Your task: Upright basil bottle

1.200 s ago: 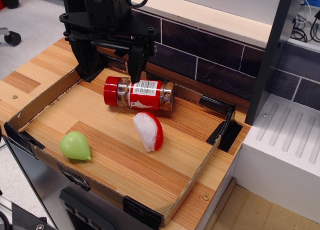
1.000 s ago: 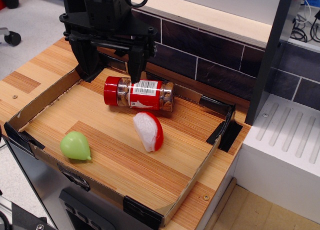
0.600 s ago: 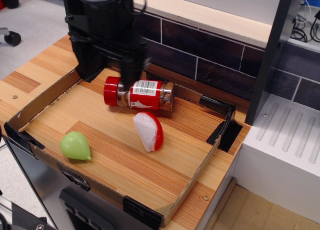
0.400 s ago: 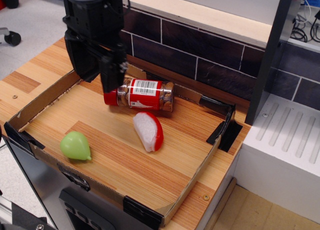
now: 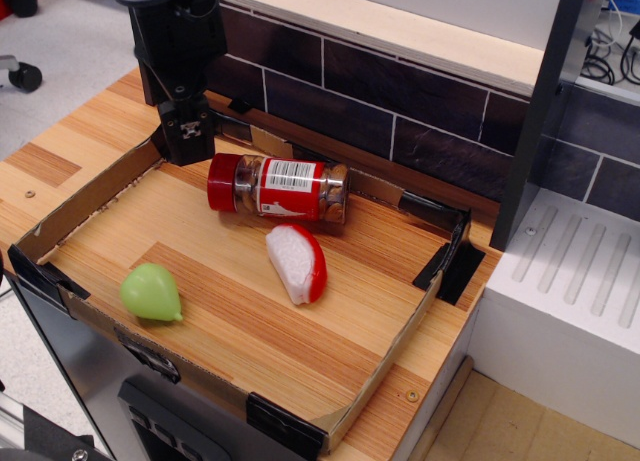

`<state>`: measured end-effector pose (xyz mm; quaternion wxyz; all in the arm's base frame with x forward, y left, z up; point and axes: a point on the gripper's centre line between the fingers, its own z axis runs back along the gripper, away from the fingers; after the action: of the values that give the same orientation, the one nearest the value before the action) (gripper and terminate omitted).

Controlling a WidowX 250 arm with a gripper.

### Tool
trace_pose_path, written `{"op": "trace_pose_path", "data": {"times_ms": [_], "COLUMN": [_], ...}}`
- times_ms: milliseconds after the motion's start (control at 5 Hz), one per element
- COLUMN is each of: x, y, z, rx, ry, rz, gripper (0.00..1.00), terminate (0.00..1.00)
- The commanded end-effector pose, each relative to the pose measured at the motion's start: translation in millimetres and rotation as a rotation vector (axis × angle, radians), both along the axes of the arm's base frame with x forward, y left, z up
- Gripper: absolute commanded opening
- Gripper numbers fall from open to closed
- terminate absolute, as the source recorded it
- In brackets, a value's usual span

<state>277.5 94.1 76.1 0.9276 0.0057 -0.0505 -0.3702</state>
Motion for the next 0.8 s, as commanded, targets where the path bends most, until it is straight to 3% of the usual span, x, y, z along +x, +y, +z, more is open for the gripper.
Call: {"op": "trace_pose_path", "data": {"times_ms": [0,600], "x": [15,20], "y": [-5,-6], "z": [-2,-28], "rx": [-0.013,0.027], "ry": [-0.022,-0.029], "rz": [-0.246,-0.24], "gripper": [1.0,1.0], "terminate": [0.0,0.0]}}
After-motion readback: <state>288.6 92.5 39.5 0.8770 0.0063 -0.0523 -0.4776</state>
